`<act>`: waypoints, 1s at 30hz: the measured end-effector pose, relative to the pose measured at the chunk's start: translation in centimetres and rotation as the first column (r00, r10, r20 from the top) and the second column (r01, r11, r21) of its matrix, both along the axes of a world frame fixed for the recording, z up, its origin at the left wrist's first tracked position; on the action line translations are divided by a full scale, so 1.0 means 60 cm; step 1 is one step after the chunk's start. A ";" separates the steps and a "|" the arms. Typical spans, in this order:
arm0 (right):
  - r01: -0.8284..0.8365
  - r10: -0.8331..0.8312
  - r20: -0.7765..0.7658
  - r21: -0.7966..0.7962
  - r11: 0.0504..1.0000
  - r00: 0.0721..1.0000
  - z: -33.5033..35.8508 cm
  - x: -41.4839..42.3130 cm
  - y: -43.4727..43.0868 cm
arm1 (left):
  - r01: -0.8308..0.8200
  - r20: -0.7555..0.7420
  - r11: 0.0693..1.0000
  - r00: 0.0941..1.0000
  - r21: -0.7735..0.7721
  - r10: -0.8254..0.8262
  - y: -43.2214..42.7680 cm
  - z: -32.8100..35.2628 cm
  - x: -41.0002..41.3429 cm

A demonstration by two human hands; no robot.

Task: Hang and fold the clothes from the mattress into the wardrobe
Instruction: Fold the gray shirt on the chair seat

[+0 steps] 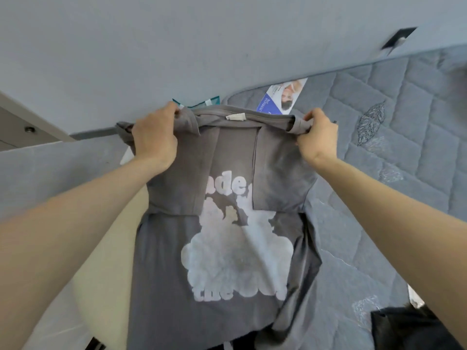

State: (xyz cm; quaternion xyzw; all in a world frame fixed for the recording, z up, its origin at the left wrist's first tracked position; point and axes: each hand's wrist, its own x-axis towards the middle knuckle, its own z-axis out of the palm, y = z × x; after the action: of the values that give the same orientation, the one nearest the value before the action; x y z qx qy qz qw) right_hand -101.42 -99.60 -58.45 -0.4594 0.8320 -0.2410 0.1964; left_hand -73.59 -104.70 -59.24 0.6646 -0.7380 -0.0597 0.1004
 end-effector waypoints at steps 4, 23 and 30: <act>-0.011 0.014 -0.097 0.037 0.999 0.995 0.023 0.025 0.061 | 0.045 -0.065 0.995 0.997 -0.086 -0.050 0.059 0.001 0.026; -0.378 0.701 -0.161 0.747 0.547 0.695 -0.036 0.090 0.332 | 0.547 -0.015 0.742 0.809 0.387 -0.588 0.367 -0.117 0.149; -0.505 0.623 -0.193 0.431 0.748 0.758 -0.074 0.104 0.222 | 0.347 -0.033 0.890 0.935 0.297 -0.354 0.269 -0.112 0.030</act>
State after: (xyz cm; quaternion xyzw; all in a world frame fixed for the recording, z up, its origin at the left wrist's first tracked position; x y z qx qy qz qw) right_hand -95.17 -86.28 -62.88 -0.6821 0.7005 0.0631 0.2000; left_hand -71.79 -88.59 -65.97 0.5288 -0.8291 -0.1801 -0.0214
